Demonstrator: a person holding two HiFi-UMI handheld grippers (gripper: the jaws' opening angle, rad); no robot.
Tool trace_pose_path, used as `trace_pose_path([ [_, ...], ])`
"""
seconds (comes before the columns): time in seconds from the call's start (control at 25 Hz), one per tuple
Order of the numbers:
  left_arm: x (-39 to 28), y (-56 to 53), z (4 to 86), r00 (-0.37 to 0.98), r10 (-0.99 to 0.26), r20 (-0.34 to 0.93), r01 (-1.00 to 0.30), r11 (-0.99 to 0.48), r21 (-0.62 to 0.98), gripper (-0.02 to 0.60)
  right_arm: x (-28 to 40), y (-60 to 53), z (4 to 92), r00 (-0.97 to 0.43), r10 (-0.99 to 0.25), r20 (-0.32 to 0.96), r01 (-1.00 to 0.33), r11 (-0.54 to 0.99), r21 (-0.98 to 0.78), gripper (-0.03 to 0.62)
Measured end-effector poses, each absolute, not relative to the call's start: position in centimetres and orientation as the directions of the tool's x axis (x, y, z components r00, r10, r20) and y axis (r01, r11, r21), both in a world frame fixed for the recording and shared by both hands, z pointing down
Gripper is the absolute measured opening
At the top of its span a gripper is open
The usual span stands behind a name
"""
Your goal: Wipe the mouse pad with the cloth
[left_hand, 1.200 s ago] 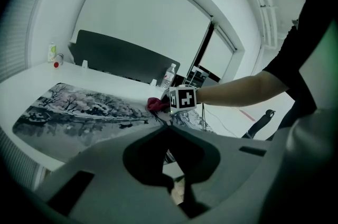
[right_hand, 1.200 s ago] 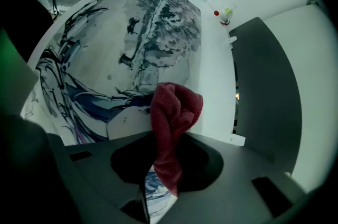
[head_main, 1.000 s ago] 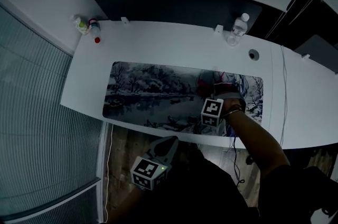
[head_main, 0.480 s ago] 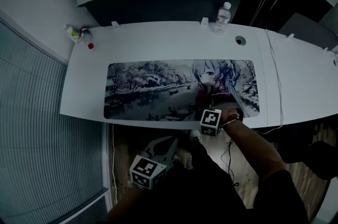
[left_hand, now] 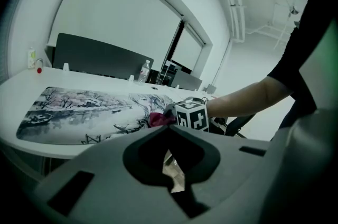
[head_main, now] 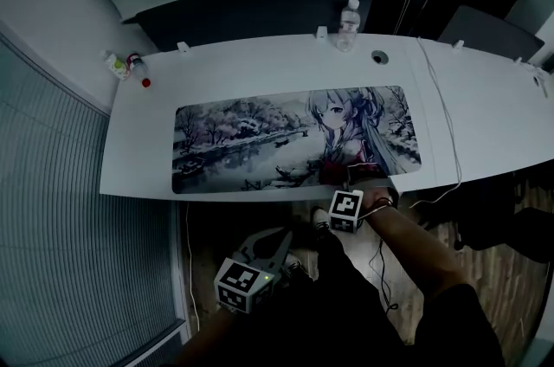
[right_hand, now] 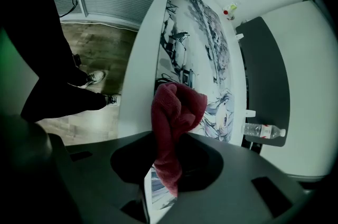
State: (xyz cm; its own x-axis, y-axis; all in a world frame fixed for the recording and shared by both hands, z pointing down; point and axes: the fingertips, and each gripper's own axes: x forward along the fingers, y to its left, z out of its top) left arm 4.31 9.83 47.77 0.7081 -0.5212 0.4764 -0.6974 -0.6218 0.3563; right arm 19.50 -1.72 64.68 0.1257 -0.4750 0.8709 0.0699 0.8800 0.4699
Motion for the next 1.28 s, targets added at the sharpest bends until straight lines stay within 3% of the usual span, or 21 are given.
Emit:
trace_pose_path([
  [0.2,4.2,11.6,47.7,0.719,-0.514,0.469,-0.686,-0.631,0.362,0.005,20.1,-0.2,64.5,0.157,-0.479,0.864,0.052,0.878,0.477,0.114],
  [0.6,5.0,13.4,47.1,0.747,-0.49,0.45,-0.654,-0.666,0.359,0.005,22.2,1.2,63.5,0.125,-0.435,0.892,-0.12,0.885,0.449,0.114],
  [1.28,10.6,7.0,47.8,0.718,-0.526,0.455,-0.692,-0.608,0.389,0.005,26.9,-5.0,64.2,0.129,-0.367,0.921,0.013,0.93,0.368,0.114],
])
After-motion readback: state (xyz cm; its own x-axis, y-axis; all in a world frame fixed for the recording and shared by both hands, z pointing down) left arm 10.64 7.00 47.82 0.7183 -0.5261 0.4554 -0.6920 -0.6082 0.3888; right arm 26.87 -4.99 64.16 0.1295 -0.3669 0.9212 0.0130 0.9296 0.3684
